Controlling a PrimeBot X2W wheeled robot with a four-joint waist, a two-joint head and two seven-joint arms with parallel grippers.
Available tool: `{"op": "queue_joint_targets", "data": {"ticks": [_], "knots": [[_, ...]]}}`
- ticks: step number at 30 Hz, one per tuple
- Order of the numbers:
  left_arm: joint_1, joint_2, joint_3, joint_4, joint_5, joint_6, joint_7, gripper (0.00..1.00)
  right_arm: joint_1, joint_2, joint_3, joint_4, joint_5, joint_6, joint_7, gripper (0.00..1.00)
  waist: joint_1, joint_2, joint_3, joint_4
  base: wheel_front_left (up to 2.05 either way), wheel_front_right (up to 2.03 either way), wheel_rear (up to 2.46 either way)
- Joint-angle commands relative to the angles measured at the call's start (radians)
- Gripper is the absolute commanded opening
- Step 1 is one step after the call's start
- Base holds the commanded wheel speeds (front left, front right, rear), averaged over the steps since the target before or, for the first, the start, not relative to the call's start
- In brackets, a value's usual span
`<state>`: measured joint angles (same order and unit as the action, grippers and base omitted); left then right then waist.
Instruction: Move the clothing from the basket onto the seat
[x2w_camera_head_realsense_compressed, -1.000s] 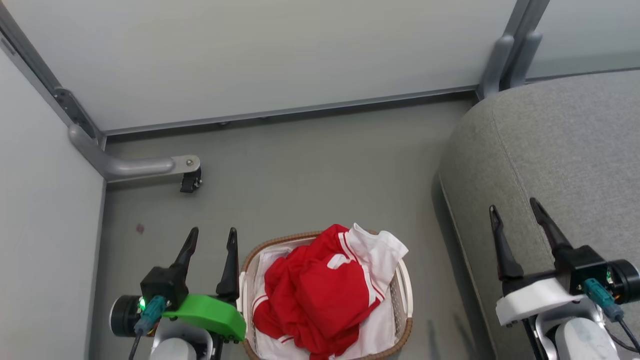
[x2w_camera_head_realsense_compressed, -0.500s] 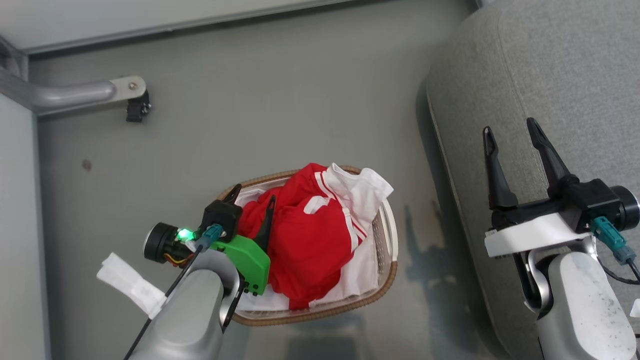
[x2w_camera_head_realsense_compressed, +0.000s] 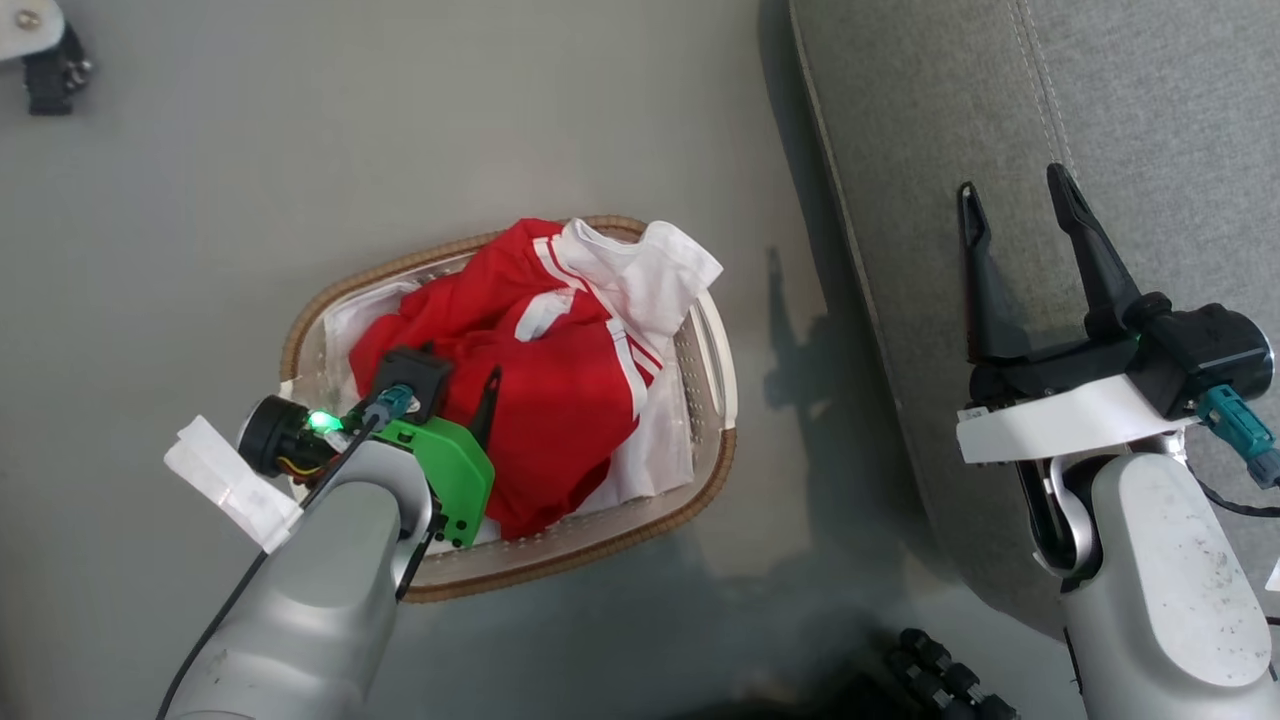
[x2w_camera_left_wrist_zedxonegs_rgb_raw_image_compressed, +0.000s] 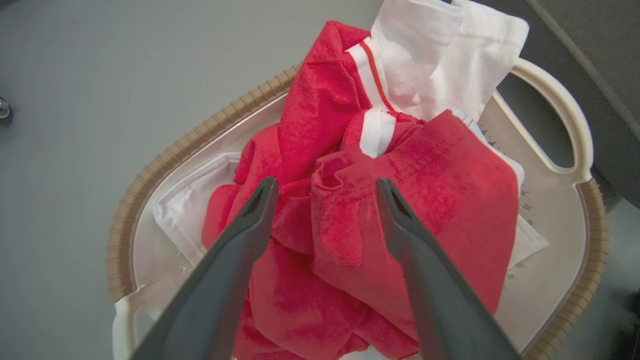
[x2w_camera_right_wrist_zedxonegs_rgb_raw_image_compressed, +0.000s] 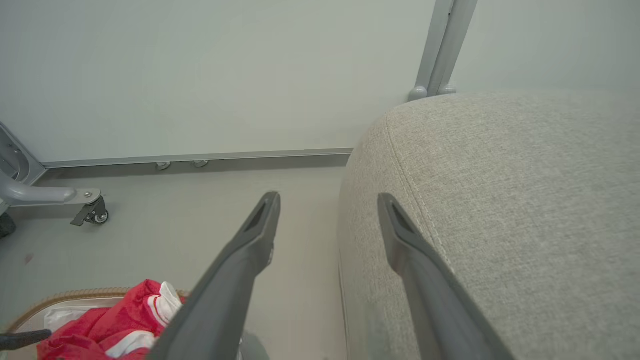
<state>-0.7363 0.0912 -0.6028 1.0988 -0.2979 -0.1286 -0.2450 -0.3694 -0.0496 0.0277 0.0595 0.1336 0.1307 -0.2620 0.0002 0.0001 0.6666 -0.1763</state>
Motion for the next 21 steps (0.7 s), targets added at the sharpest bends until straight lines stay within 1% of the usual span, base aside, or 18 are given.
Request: {"op": "queue_joint_targets", "data": {"ticks": [1, 7, 12, 13, 14, 15, 16, 21], "knots": [[-0.026, 0.016, -0.002, 0.012, -0.005, -0.003, -0.005, 1.0, -0.015, -0.002, 0.002, -0.005, 0.007, 0.0, -0.005, 1.0, -0.0002, -0.0001, 0.085, -0.07, 0.0, 0.0, 0.0], [-0.047, 0.024, -0.028, 0.045, -0.023, -0.003, -0.013, 1.0, -0.017, -0.002, 0.011, -0.006, 0.02, 0.0, -0.005, 1.0, -0.0002, -0.0001, 0.102, -0.079, 0.0, 0.0, 0.0], [-0.051, 0.009, -0.065, 0.048, -0.038, -0.003, -0.019, 1.0, -0.018, -0.002, 0.026, -0.004, 0.029, 0.0, -0.005, 1.0, -0.0002, -0.0001, 0.105, -0.083, 0.0, 0.0, 0.0], [-0.052, 0.007, -0.074, 0.049, -0.042, -0.003, -0.019, 0.76, -0.017, -0.002, 0.031, -0.005, 0.03, 0.0, -0.005, 1.0, -0.0002, -0.0001, 0.105, -0.083, 0.0, 0.0, 0.0], [-0.052, 0.005, -0.08, 0.05, -0.045, -0.003, -0.02, 0.46, -0.017, -0.002, 0.034, -0.005, 0.032, 0.0, -0.005, 1.0, -0.0002, -0.0001, 0.103, -0.084, 0.0, 0.0, 0.0], [-0.053, 0.004, -0.09, 0.05, -0.049, -0.003, -0.02, 0.13, -0.015, -0.002, 0.038, -0.005, 0.033, 0.0, -0.005, 1.0, -0.0002, -0.0001, 0.102, -0.084, 0.0, 0.0, 0.0], [-0.053, 0.002, -0.099, 0.048, -0.054, -0.003, -0.021, 0.0, -0.014, -0.002, 0.04, -0.004, 0.032, 0.0, -0.005, 1.0, -0.0002, -0.0001, 0.099, -0.084, 0.0, 0.0, 0.0], [-0.041, -0.006, -0.145, 0.034, -0.08, -0.003, -0.02, 0.0, -0.001, -0.002, 0.041, 0.006, 0.023, 0.0, -0.005, 1.0, -0.0002, -0.0001, 0.075, -0.073, 0.0, 0.0, 0.0]]}}
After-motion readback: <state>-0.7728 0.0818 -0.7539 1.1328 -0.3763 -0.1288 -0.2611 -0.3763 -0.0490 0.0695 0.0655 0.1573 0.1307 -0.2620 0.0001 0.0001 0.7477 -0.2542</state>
